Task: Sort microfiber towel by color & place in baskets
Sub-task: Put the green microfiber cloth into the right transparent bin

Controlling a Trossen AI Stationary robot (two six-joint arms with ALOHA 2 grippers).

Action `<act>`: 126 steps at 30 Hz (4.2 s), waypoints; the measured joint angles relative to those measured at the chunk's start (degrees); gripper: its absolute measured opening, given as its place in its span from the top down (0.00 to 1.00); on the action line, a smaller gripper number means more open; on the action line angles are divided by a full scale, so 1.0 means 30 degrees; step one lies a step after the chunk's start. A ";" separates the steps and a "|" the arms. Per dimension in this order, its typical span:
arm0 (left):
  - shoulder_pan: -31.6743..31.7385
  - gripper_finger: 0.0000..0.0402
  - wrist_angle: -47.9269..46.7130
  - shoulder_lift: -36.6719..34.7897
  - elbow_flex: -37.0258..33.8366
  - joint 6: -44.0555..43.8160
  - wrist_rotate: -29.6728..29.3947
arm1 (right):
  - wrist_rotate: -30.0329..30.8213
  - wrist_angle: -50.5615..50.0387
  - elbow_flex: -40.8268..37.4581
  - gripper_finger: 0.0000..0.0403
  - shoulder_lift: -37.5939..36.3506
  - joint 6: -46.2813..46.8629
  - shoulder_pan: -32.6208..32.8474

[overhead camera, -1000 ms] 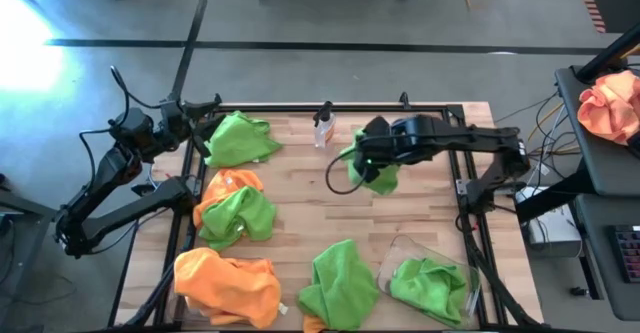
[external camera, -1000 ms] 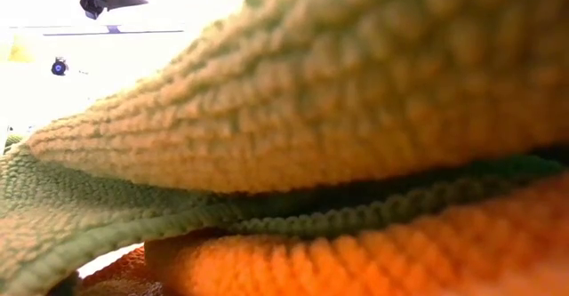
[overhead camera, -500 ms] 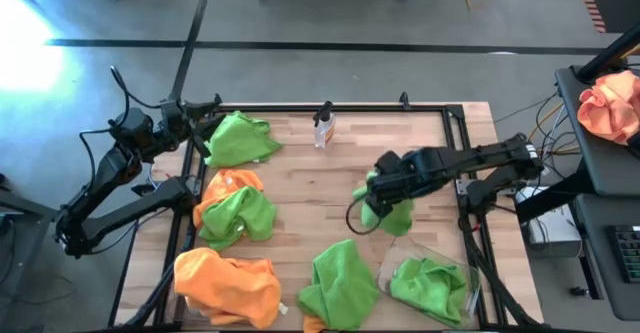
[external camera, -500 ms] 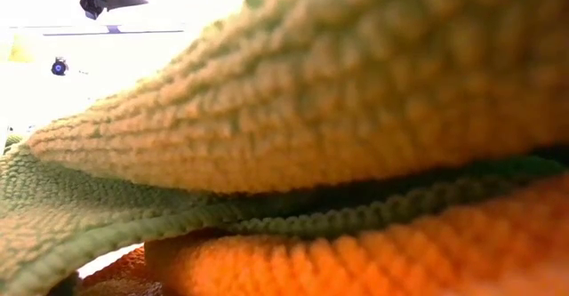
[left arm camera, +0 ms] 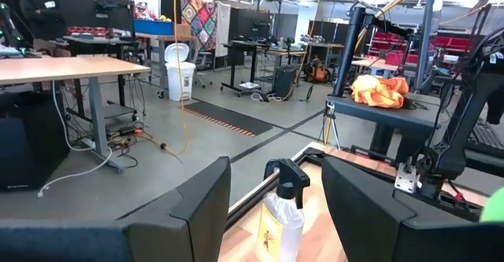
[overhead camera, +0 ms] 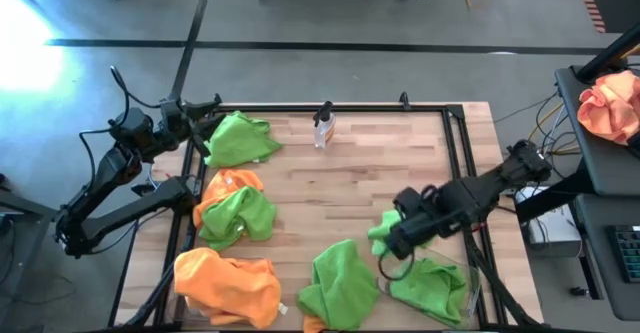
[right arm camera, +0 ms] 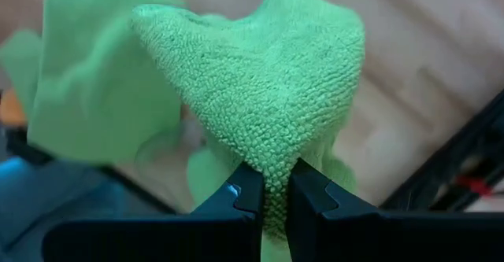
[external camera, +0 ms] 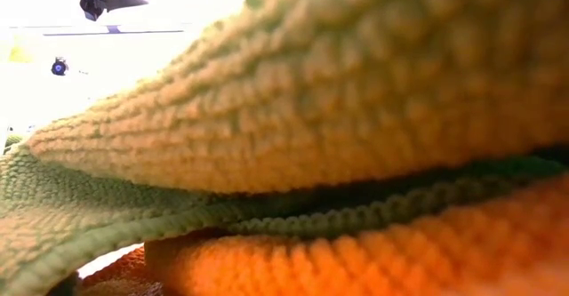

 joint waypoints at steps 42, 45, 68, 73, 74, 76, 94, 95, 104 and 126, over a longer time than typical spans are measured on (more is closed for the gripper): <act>-0.0007 0.54 -0.0022 0.0055 -0.0004 -0.1736 -0.0006 | -0.4814 0.0012 -0.0051 0.67 0.2162 0.3191 0.6251; -0.0007 0.54 -0.0028 0.0125 -0.0004 -0.1736 0.0000 | -0.4369 0.0012 -0.0051 0.64 0.2066 0.2847 0.6002; -0.0007 0.54 0.0036 0.1356 -0.0157 -0.1530 0.0124 | 0.5552 0.0010 -0.1195 0.63 0.3202 -0.4503 0.0201; -0.0007 0.54 0.0066 0.0998 -0.0149 -0.1033 0.0131 | 0.6646 0.0232 -0.1195 0.63 0.3410 -0.6511 -0.0711; -0.0007 0.54 0.0090 0.0913 -0.0149 -0.0786 0.0138 | 0.6626 0.0380 -0.1195 0.63 0.3410 -0.6765 -0.0888; -0.0006 0.54 0.0189 0.0761 -0.0142 -0.0330 0.0131 | 0.6358 0.1034 -0.1195 0.63 0.3374 -0.7526 -0.1208; -0.0002 0.54 0.1807 0.0528 -0.0113 0.4125 0.0160 | -0.0344 1.0153 -0.1231 0.63 0.5511 -1.0863 -0.3891; -0.0006 0.54 0.1897 0.0528 -0.0113 0.4363 0.0159 | -0.0930 1.0717 -0.1231 0.63 0.5817 -1.0924 -0.3941; 0.0000 0.54 0.2252 0.0528 -0.0106 0.4281 0.0153 | -0.4300 1.2339 -0.1239 0.63 0.7428 -1.1532 -0.4023; -0.0006 0.54 0.1464 0.0266 0.1913 0.1632 0.2129 | -0.5807 1.2808 -0.1231 0.63 0.7766 -1.1959 -0.2971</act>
